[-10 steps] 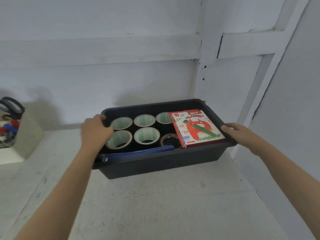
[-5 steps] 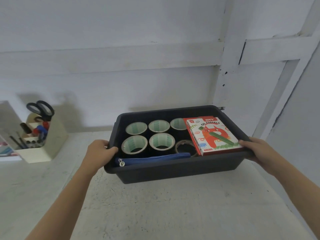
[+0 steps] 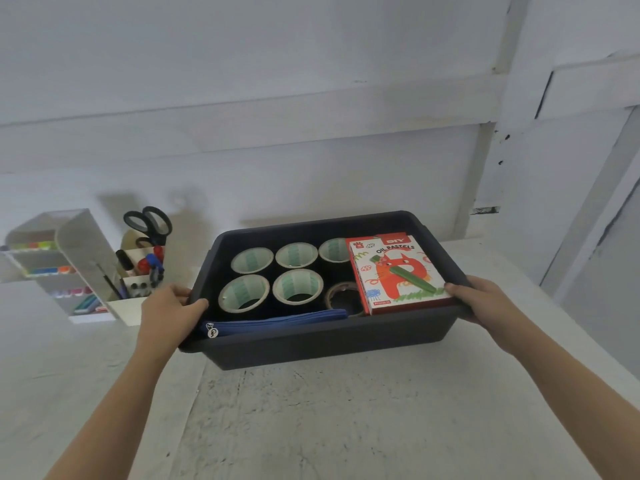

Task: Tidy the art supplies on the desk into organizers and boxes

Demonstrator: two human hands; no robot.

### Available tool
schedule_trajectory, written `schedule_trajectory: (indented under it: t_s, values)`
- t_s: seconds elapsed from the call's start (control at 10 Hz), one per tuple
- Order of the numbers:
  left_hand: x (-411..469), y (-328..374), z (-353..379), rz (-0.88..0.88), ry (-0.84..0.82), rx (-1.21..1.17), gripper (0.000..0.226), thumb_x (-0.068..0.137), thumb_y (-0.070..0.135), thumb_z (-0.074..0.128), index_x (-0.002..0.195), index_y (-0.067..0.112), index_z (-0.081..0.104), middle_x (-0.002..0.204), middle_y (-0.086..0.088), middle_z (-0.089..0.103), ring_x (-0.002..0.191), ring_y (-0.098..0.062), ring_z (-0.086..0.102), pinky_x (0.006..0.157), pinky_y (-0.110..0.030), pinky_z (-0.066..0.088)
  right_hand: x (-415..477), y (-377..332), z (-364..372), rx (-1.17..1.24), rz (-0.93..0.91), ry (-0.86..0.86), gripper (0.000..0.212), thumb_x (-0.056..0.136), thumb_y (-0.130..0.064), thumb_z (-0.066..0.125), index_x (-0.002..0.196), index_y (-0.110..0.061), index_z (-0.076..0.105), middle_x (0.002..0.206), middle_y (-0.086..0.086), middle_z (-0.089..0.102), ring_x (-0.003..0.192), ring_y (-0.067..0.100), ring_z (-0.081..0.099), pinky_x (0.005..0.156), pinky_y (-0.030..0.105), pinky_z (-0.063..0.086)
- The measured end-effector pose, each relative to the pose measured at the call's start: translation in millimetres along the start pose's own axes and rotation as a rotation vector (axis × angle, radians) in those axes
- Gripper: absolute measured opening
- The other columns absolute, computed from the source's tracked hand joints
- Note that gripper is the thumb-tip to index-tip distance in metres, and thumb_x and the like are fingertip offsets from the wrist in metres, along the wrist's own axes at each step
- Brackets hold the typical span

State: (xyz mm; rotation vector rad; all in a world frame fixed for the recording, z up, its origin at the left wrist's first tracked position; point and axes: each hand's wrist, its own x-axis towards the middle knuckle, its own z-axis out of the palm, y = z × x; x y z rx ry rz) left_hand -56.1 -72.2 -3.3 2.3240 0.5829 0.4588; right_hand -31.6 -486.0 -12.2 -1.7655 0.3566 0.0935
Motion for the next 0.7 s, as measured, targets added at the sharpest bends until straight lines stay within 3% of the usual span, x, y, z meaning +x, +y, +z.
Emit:
schedule_trajectory:
  t_s: [0.1, 0.3, 0.5, 0.6, 0.7]
  values:
    - [8, -16, -11, 0.028, 0.026, 0.048, 0.022, 0.083, 0.012, 0.067, 0.100, 0.000, 0.062, 0.082, -0.011, 0.064, 0.074, -0.022, 0.057, 0.065, -0.029, 0.042, -3, -2, 23, -0.016, -0.002, -0.014, 0.019, 0.096, -0.020, 0.052, 0.113, -0.013, 0.051, 0.096, 0.002, 0.061, 0.083, 0.013, 0.059, 0.063, 0.023, 0.048]
    - [17, -28, -21, 0.019, 0.040, 0.004, 0.026, 0.082, 0.013, 0.068, 0.102, 0.000, 0.058, 0.082, -0.008, 0.059, 0.075, -0.020, 0.055, 0.067, -0.030, 0.042, -8, -5, 45, -0.035, 0.024, 0.035, 0.028, 0.096, -0.022, 0.052, 0.120, -0.009, 0.051, 0.108, 0.008, 0.060, 0.094, 0.023, 0.058, 0.075, 0.031, 0.049]
    - [20, -41, -23, -0.007, -0.036, -0.079, 0.028, 0.086, 0.023, 0.066, 0.106, 0.008, 0.053, 0.091, -0.005, 0.058, 0.080, -0.020, 0.055, 0.064, -0.026, 0.043, -15, -8, 51, -0.028, 0.061, 0.053, 0.035, 0.096, -0.020, 0.051, 0.127, -0.004, 0.049, 0.105, 0.010, 0.058, 0.095, 0.025, 0.056, 0.080, 0.035, 0.048]
    - [15, -56, -36, -0.018, -0.059, -0.197, 0.018, 0.089, 0.026, 0.062, 0.099, 0.012, 0.056, 0.087, -0.004, 0.063, 0.070, -0.016, 0.062, 0.052, -0.021, 0.045, -20, -13, 54, -0.070, 0.025, 0.082, 0.043, 0.096, -0.021, 0.051, 0.136, -0.005, 0.043, 0.118, 0.014, 0.056, 0.104, 0.029, 0.055, 0.089, 0.041, 0.046]
    - [5, -87, -66, -0.108, 0.020, -0.316, 0.013, 0.092, 0.027, 0.058, 0.094, 0.014, 0.057, 0.081, -0.005, 0.067, 0.065, -0.020, 0.067, 0.054, -0.027, 0.052, -31, -24, 51, -0.196, -0.144, 0.237, 0.059, 0.094, -0.027, 0.054, 0.146, -0.017, 0.028, 0.146, 0.013, 0.038, 0.128, 0.034, 0.041, 0.104, 0.048, 0.035]
